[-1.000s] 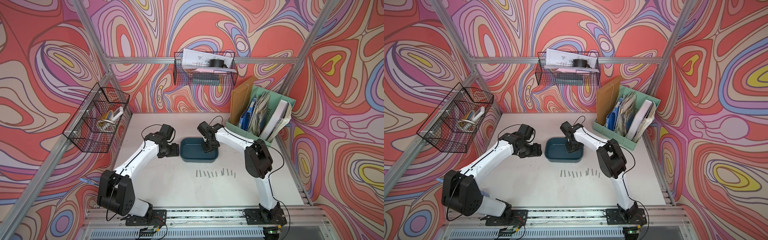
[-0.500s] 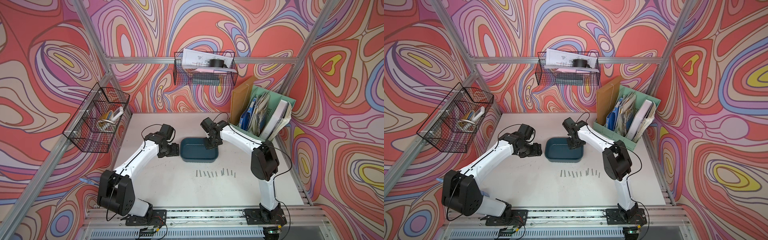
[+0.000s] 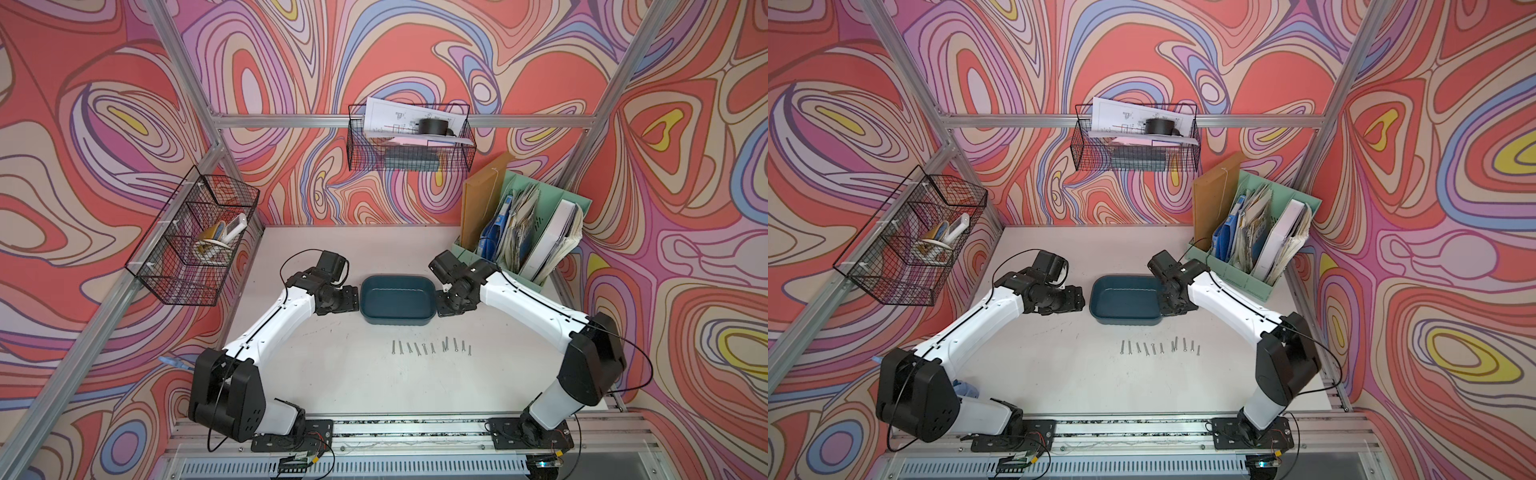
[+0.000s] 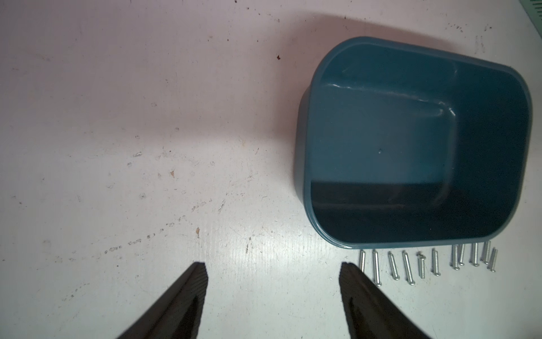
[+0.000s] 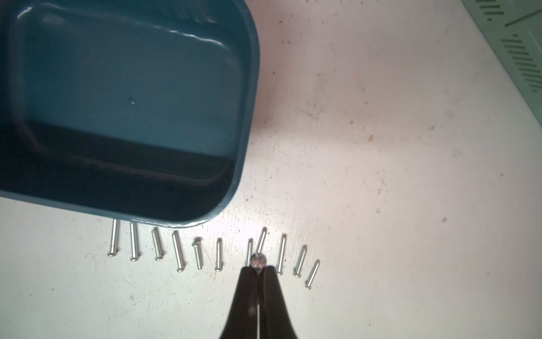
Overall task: Take out the screws from the storage box
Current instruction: Place the screw at the center of the board.
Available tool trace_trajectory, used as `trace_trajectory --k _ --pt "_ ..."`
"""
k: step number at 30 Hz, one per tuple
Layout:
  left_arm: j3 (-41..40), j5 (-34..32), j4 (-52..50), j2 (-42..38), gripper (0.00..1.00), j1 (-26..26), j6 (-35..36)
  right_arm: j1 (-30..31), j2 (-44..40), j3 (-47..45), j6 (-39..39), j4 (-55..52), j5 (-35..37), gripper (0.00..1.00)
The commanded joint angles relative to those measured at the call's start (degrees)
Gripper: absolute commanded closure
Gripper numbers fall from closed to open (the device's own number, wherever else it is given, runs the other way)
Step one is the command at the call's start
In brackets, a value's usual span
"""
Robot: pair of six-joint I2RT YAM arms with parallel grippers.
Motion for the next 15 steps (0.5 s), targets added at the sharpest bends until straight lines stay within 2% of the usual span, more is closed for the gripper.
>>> trace_trajectory --k 1,6,15 --pt "-2.0 0.9 2.7 -2.6 0.23 0.4 -1.0 0.0 -4.8 -6.0 5.0 0.7 1.9 1.0" --pt "-2.8 1.0 3.0 -4.1 0.23 0.4 -1.5 -0.4 -7.7 -13.5 7.7 3.7 0.8 1.0" --pt "-4.0 0.6 3.9 -6.4 0.23 0.5 -2.3 -0.4 -1.0 -14.7 7.3 10.6 -3.5 1.0"
